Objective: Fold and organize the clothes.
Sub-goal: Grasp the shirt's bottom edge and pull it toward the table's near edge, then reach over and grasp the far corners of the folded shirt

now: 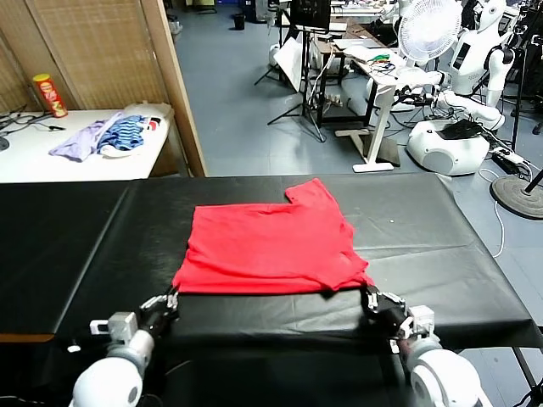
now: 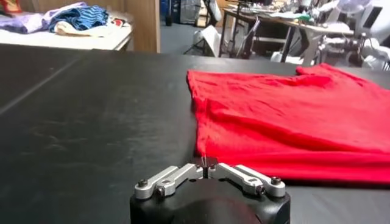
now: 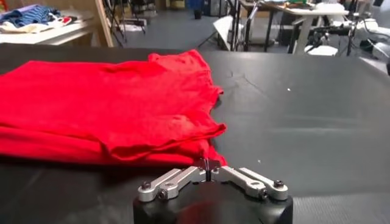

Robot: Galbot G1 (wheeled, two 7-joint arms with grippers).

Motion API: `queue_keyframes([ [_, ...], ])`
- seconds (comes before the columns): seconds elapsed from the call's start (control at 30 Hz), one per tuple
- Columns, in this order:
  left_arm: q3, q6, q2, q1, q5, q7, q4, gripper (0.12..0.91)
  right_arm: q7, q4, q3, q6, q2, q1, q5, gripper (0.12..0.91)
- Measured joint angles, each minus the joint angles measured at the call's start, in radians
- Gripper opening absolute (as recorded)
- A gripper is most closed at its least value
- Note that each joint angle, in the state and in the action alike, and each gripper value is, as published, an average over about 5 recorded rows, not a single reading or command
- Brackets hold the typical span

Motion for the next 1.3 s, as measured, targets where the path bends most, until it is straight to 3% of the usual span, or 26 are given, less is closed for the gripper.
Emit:
queue_keyframes([
  [0.1,-0.014,0.011,0.004,0.052,0.003,-0.015,-0.043,0.133,0.0,0.038,0.014,-0.012,0.001,-0.04,0.003,0.301],
  [0.17,-0.024,0.019,0.008,0.085,0.003,-0.023,-0.069,0.177,0.0,0.066,0.024,-0.024,-0.001,-0.066,0.009,0.418],
  [0.3,-0.046,0.046,0.015,0.139,0.0,-0.042,-0.118,0.372,0.0,0.127,0.049,-0.069,-0.016,-0.104,0.051,0.619],
  [0.43,-0.076,0.098,0.03,0.173,-0.044,-0.061,-0.18,0.606,0.001,0.162,0.095,-0.091,-0.045,-0.093,0.136,0.769],
  [0.57,-0.111,0.135,0.065,0.147,-0.14,-0.089,-0.227,0.767,0.031,0.122,0.105,-0.073,-0.07,0.017,0.174,0.796],
  [0.73,-0.103,0.139,0.147,-0.009,-0.286,-0.154,-0.183,0.797,0.067,-0.019,0.017,-0.045,-0.081,0.278,0.173,0.798],
  [0.97,-0.006,0.164,0.223,-0.33,-0.407,-0.174,0.043,0.798,0.079,-0.307,-0.177,-0.007,-0.041,0.634,0.128,0.798],
  [1.3,0.218,0.202,0.165,-0.713,-0.412,-0.179,0.42,0.798,0.064,-0.734,-0.361,-0.007,0.079,0.965,0.101,0.798],
])
